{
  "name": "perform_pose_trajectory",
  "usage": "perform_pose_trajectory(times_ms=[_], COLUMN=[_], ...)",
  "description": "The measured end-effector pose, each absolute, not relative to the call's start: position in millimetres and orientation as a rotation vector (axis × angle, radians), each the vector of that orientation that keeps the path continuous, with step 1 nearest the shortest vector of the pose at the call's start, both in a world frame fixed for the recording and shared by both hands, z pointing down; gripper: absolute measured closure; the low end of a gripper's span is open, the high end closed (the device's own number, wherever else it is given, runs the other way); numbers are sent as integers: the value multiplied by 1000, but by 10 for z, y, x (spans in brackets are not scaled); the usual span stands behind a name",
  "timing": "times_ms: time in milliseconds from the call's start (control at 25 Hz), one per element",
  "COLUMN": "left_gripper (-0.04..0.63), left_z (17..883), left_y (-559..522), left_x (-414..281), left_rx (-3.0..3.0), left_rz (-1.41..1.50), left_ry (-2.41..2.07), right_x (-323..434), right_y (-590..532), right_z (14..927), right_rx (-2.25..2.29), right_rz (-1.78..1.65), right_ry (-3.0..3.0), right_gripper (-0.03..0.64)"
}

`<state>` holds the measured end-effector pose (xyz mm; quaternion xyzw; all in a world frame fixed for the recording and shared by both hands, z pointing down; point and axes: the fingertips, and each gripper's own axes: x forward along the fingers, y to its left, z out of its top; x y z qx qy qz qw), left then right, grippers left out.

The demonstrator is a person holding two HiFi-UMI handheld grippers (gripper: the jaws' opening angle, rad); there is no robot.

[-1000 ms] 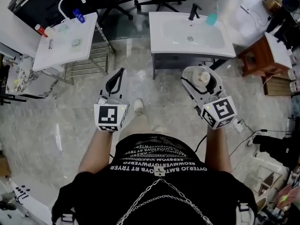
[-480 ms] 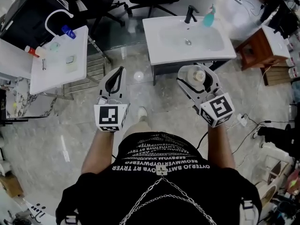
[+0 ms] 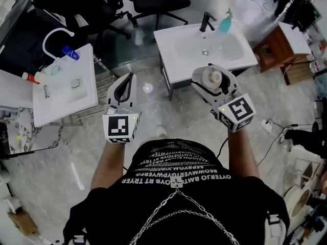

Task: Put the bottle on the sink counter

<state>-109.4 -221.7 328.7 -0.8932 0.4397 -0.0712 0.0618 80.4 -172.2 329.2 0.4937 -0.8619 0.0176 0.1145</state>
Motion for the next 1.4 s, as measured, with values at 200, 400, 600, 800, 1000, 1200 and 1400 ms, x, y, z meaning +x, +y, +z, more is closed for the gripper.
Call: perform_pose_trajectory(times_ms=[200, 400, 600, 800, 1000, 1200, 1400], left_gripper=[589, 589, 589, 589, 589, 589, 589], left_z=[3297, 3333, 3499, 3555, 3599, 3684, 3820], left_y=[-2522, -2697, -2953, -3289, -3644, -4001, -4286], left_x=[-1164, -1096, -1060, -1003, -914, -736, -521], left_rx=[-2720, -2749, -2759, -2759, -2760, -2754, -2776], left_rz=[-217, -202, -237, -225, -244, -278, -300], left_ry=[1260, 1209, 1224, 1250, 1255, 1258, 1253], right_x=[718, 770, 877, 924, 913, 901, 941], right_y=[-1996, -2252, -2509, -2873, -3221, -3540, -3761], right_z=[3386, 3641, 4107, 4578, 5035, 5470, 6003], right_rx=[1492, 1531, 1564, 1529, 1461, 1375, 1292], right_rz=[66, 122, 210, 288, 330, 356, 426], right_ry=[-2488, -2422, -2358, -2369, -2381, -2390, -2373], right_gripper=[287, 287, 287, 287, 287, 287, 287])
